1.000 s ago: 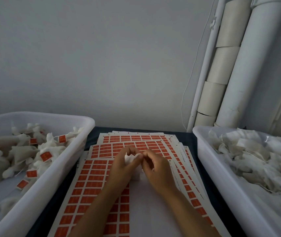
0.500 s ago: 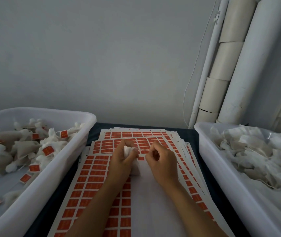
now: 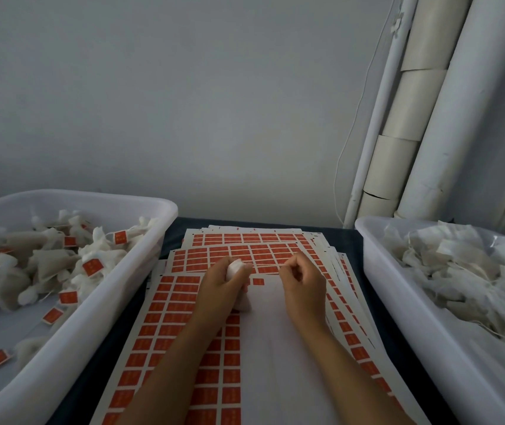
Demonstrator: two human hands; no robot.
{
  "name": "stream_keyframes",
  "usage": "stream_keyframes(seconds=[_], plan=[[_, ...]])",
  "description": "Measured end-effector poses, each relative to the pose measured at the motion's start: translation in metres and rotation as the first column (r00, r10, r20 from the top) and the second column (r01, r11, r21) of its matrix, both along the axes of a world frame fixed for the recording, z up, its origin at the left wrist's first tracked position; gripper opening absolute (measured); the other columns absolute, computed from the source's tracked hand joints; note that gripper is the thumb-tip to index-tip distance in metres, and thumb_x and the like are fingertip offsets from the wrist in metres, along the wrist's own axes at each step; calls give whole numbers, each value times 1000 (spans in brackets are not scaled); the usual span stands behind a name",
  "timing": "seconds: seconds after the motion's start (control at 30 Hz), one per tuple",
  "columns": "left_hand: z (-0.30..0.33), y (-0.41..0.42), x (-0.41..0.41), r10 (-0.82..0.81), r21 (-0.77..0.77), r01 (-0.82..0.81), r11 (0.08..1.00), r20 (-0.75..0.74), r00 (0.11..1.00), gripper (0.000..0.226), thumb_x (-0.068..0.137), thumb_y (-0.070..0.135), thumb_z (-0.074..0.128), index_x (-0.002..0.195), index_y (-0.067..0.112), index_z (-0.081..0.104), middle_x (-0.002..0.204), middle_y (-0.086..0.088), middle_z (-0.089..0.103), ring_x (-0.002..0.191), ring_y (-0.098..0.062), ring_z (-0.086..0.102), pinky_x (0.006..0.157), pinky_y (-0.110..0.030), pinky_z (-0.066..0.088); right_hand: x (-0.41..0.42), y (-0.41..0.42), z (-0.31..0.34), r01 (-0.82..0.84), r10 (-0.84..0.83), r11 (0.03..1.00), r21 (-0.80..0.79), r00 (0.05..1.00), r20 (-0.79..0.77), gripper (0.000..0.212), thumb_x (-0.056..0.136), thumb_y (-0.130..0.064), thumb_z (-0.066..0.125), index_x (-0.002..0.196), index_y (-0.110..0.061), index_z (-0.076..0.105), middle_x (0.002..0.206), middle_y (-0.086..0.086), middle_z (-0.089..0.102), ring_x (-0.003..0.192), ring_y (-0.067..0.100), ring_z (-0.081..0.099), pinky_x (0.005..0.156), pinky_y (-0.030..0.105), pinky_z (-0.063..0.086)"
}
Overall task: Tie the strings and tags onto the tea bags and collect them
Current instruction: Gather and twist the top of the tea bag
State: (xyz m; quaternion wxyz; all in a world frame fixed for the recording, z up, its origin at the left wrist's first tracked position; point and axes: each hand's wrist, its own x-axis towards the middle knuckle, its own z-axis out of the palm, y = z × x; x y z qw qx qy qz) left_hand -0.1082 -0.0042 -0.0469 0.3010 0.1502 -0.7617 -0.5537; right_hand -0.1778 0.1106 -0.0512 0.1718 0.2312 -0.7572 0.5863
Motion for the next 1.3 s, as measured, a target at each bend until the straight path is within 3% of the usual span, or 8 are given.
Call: stream_keyframes(seconds=[0.13,0.27,0.47,0.6,0.8,0.97,1.03,1.3], plan=[[10,1,6,-126,94,120,988,58,990,45,85,56,42,70,19,62,52,13,58,52,-5,56,48,-7,42,-6,5,-2,8,-9,1000,27,999,39,28,92,-17,53,66,-26,49,63,-11,54,55,7,51,50,6,40],[15,3,2,-99,325,55,944,119,988,40,96,48,38,69,23,54,63,6,57,63,-11,52,57,-19,37,-4,1,-5,-47,42,988,150,998,39,26,91,-18,55,67,-27,48,66,-12,56,60,9,54,55,6,39],[10,-9,15,-371,459,365,810,-81,925,33,99,29,37,88,14,64,81,-3,65,82,-17,60,75,-22,48,-1,-1,-7,-60,61,961,269,998,6,23,91,-22,57,72,-30,47,69,-18,53,59,4,54,53,2,37],[14,-9,17,-409,500,430,751,-158,899,25,81,33,53,95,21,71,92,1,69,80,-11,67,65,-19,53,2,-5,-9,-87,124,923,374,989,-76,6,92,-28,55,88,-29,51,84,-15,58,64,-2,53,60,0,35],[12,-10,18,-484,432,497,752,-150,862,24,78,34,57,95,27,74,99,4,71,87,-13,68,68,-24,54,5,-5,-13,-179,245,899,399,962,-119,26,93,-33,51,117,-26,57,107,-8,66,88,7,62,66,0,33],[7,-10,16,-381,273,405,873,-136,914,22,79,36,59,81,17,69,77,0,67,70,-13,63,66,-19,52,3,-4,-10,-183,205,937,298,978,-42,5,92,-27,55,88,-31,56,85,-19,60,73,-1,58,61,1,41],[6,-9,15,-325,166,342,925,-123,938,24,81,33,59,78,11,66,68,1,64,64,-10,61,64,-15,50,4,-3,-8,-157,175,962,225,983,-64,20,91,-22,57,77,-35,51,77,-25,56,71,-1,59,64,1,43],[1,-6,9,-126,28,129,991,-97,987,15,86,20,64,75,10,58,74,-11,64,67,-21,64,63,-19,54,12,-2,-3,-183,199,978,96,961,-190,25,91,-13,55,79,-34,48,74,-21,54,78,-2,56,63,6,45]])
